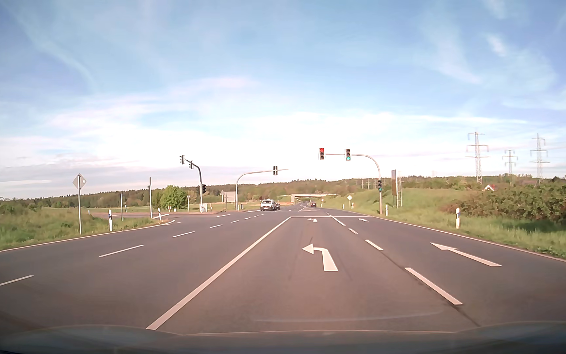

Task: Follow the waypoints while adhering to traffic rules and regulations

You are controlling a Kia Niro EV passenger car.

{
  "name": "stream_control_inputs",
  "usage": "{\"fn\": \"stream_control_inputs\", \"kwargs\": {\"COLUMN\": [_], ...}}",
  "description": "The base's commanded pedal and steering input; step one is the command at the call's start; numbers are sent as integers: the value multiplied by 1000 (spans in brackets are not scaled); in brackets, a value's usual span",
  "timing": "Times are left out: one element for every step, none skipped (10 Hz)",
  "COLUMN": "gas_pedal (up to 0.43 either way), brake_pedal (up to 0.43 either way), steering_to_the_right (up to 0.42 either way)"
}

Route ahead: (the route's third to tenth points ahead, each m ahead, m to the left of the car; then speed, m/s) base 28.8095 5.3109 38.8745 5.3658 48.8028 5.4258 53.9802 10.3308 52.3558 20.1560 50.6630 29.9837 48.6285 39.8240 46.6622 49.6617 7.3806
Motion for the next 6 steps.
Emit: {"fn": "stream_control_inputs", "kwargs": {"gas_pedal": [0,0,0,0,0,0], "brake_pedal": [207,207,207,207,207,207], "steering_to_the_right": [-3,-3,-3,-3,-3,-3]}}
